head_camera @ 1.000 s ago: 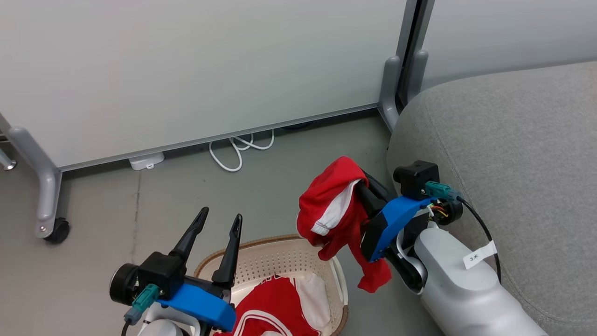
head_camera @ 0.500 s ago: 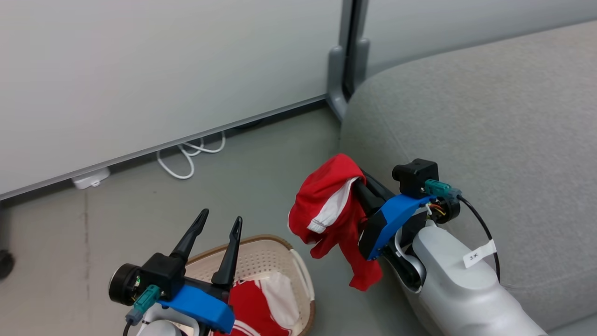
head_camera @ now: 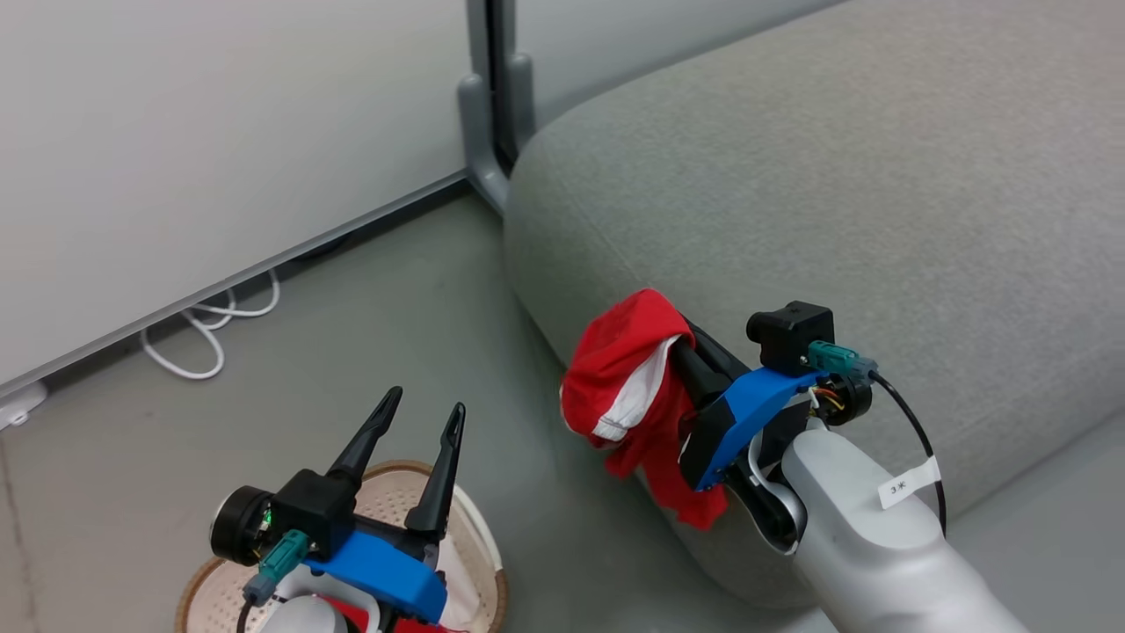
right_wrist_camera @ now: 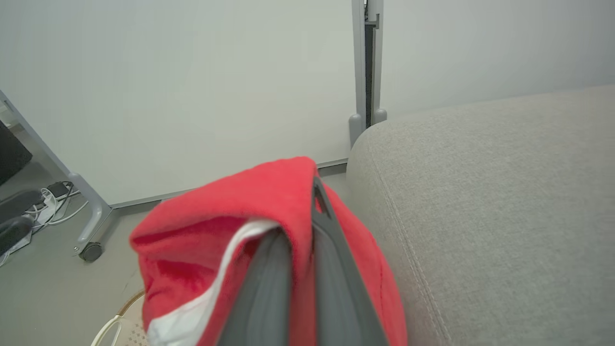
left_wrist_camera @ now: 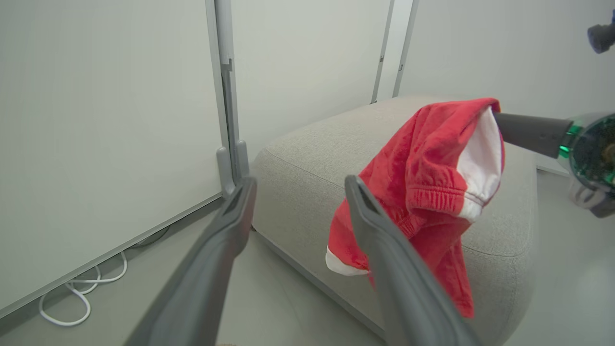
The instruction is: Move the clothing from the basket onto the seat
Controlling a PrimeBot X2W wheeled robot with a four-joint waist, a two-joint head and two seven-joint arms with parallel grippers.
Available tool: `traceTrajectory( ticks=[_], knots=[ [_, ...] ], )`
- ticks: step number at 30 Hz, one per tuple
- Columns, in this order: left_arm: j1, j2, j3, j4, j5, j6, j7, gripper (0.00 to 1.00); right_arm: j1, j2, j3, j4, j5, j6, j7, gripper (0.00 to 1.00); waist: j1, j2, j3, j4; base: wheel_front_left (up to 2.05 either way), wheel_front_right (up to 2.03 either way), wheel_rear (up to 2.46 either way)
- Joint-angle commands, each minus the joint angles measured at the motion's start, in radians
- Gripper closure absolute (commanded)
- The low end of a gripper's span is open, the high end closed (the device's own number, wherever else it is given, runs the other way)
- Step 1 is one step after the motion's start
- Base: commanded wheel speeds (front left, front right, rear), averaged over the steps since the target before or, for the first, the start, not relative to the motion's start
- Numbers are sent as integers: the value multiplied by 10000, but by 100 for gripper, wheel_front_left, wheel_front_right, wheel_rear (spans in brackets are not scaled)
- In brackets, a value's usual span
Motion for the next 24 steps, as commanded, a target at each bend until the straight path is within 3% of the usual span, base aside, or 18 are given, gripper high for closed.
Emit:
traceTrajectory(
  ticks=[1, 6, 24],
  knots=[
    [-143, 93, -15, -47, -33, -21, -49, 0, 107, -8, -38, -58, 10, 4, -44, 100, 0, -1, 103, -415, 0, 0, 0],
    [-175, 153, -118, -108, -53, -23, -51, 0, 172, -8, -144, -58, 3, 3, -42, 100, 0, -1, 176, -858, 0, 0, 0],
    [-616, 409, -509, -3, -224, -25, -51, 0, 204, -5, -912, -280, -474, 3, -43, 100, 0, -1, 583, -965, 0, 0, 0]
  ],
)
